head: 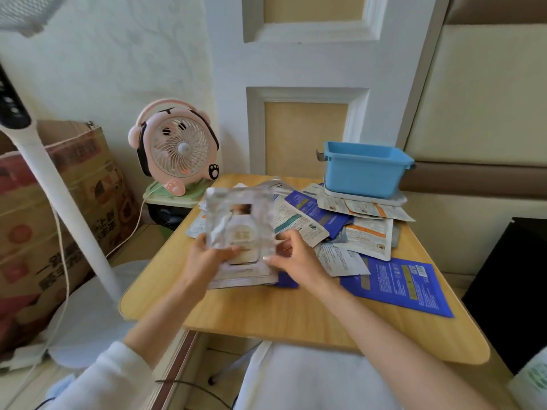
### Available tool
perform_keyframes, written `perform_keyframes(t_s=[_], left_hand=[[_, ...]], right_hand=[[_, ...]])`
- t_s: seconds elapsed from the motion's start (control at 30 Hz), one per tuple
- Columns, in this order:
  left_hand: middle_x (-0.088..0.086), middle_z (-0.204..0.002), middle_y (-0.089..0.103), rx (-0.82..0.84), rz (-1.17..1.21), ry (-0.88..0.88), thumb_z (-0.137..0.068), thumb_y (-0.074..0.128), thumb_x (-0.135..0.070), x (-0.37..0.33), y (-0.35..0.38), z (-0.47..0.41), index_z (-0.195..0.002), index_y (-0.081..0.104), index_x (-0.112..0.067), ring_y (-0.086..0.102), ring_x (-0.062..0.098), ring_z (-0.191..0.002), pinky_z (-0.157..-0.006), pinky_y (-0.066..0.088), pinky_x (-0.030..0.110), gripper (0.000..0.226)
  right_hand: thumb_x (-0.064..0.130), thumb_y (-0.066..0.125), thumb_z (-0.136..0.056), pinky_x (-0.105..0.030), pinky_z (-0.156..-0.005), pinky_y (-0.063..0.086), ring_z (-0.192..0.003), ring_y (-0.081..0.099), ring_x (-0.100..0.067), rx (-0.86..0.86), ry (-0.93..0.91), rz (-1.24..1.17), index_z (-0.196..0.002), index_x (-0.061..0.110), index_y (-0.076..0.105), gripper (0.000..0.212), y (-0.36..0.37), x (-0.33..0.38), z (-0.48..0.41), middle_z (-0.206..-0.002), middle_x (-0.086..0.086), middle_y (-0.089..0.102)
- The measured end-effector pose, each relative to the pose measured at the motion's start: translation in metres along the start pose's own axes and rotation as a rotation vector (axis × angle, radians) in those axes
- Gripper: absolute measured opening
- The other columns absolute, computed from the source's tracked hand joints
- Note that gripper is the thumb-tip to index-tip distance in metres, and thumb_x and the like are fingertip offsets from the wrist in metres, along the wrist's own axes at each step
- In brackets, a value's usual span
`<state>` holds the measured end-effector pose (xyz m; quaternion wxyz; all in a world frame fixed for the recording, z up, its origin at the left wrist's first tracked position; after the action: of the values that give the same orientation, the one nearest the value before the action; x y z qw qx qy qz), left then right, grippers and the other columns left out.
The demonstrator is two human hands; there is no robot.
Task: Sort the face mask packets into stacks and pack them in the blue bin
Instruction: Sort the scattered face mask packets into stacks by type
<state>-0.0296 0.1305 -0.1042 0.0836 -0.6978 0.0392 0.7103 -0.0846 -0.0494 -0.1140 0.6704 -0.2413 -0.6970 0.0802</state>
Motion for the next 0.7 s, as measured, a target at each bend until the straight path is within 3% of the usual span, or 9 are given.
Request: perform_keyframes(t_s=[0.07,0.13,0.23,0.3,0.4,0.47,0.57,0.63,0.7], left_hand=[[0.005,-0.066,0.061,-0.046,-0.053,-0.152,-0.076,0.072,-0.003,0.015,-0.030,-0.001,-0.089,0.055,-0.007,0.054,0.006,-0.040,-0.037,0.040,0.017,0.022],[0.006,-0.062,0.063,-0.065,-0.148,-0.272,-0.076,0.074,-0.006,0.024,-0.059,-0.001,-0.089,0.057,-0.004,0.057,0.014,-0.050,-0.044,0.046,0.021,0.021],[0.014,-0.080,0.068,-0.055,-0.315,-0.378,-0.071,0.079,-0.012,0.029,-0.088,-0.001,-0.098,0.057,-0.002,0.062,0.023,-0.065,-0.051,0.052,0.025,0.037],[0.015,-0.088,0.065,-0.032,-0.443,-0.403,-0.068,0.081,-0.015,0.030,-0.095,0.002,-0.109,0.053,0.001,0.058,0.024,-0.071,-0.058,0.046,0.029,0.052],[0.017,-0.119,0.053,-0.053,-0.614,-0.395,-0.067,0.083,-0.024,0.035,-0.101,0.002,-0.135,0.028,0.000,0.053,0.027,-0.097,-0.073,0.046,0.032,0.091],[0.019,-0.134,0.041,-0.056,-0.776,-0.354,-0.065,0.083,-0.033,0.035,-0.101,0.001,-0.141,0.018,-0.001,0.046,0.032,-0.116,-0.092,0.045,0.038,0.105],[0.016,-0.150,0.010,-0.138,-1.124,-0.140,-0.064,0.081,-0.046,0.016,-0.096,0.000,-0.148,0.001,-0.009,0.020,0.034,-0.137,-0.110,0.027,0.045,0.122],[0.007,-0.156,-0.002,-0.128,-1.262,0.111,-0.066,0.075,-0.054,0.000,-0.080,-0.001,-0.149,-0.004,-0.023,0.008,0.031,-0.142,-0.115,0.016,0.049,0.119],[0.000,-0.157,-0.007,0.044,-1.322,0.209,-0.071,0.063,-0.064,0.003,-0.059,-0.002,-0.148,0.000,-0.037,0.001,0.026,-0.144,-0.116,0.004,0.054,0.103]], right_hand=[[0.038,0.075,-0.075,-0.032,-0.108,0.034,-0.127,0.039,-0.016,0.049,-0.058,0.355,-0.135,0.022,0.042,0.070,0.008,-0.009,0.004,-0.136,0.003,0.046],[0.052,0.071,-0.074,-0.030,-0.112,0.022,-0.137,0.027,-0.015,0.118,-0.091,0.514,-0.139,0.029,0.041,0.075,0.016,-0.019,0.008,-0.149,0.007,0.033],[0.060,0.065,-0.074,-0.029,-0.112,0.022,-0.138,0.030,-0.011,0.081,-0.106,0.580,-0.136,0.032,0.047,0.069,0.014,-0.022,0.006,-0.150,0.011,0.033],[0.060,0.060,-0.079,-0.028,-0.111,0.024,-0.136,0.033,-0.009,0.050,-0.149,0.645,-0.135,0.033,0.048,0.063,0.013,-0.019,0.005,-0.150,0.011,0.035],[0.051,0.049,-0.091,-0.028,-0.112,0.022,-0.137,0.033,-0.010,0.033,-0.220,0.724,-0.136,0.032,0.047,0.049,0.015,-0.018,0.008,-0.151,0.008,0.034],[0.043,0.044,-0.096,-0.031,-0.114,0.022,-0.139,0.031,-0.013,0.025,-0.268,0.774,-0.136,0.032,0.047,0.042,0.018,-0.017,0.009,-0.151,0.003,0.034],[0.030,0.039,-0.100,-0.036,-0.112,0.026,-0.140,0.031,-0.018,0.046,-0.343,0.858,-0.137,0.030,0.047,0.038,0.022,-0.015,0.011,-0.151,0.000,0.035],[0.024,0.041,-0.099,-0.039,-0.109,0.032,-0.136,0.039,-0.022,0.048,-0.424,0.875,-0.134,0.025,0.052,0.036,0.024,-0.012,0.013,-0.147,-0.004,0.042],[0.028,0.041,-0.099,-0.041,-0.102,0.043,-0.114,0.060,-0.025,0.020,-0.500,0.883,-0.119,0.021,0.064,0.032,0.018,-0.003,0.016,-0.125,-0.007,0.063]])
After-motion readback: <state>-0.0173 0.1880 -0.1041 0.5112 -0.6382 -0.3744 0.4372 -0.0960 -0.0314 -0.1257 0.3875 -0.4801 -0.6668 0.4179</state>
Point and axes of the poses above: each hand's wrist, its own z-axis away from the middle knuckle, its own y-axis out of the palm, x = y × z, the point moved 7 cm from there along -z, towards the middle knuckle
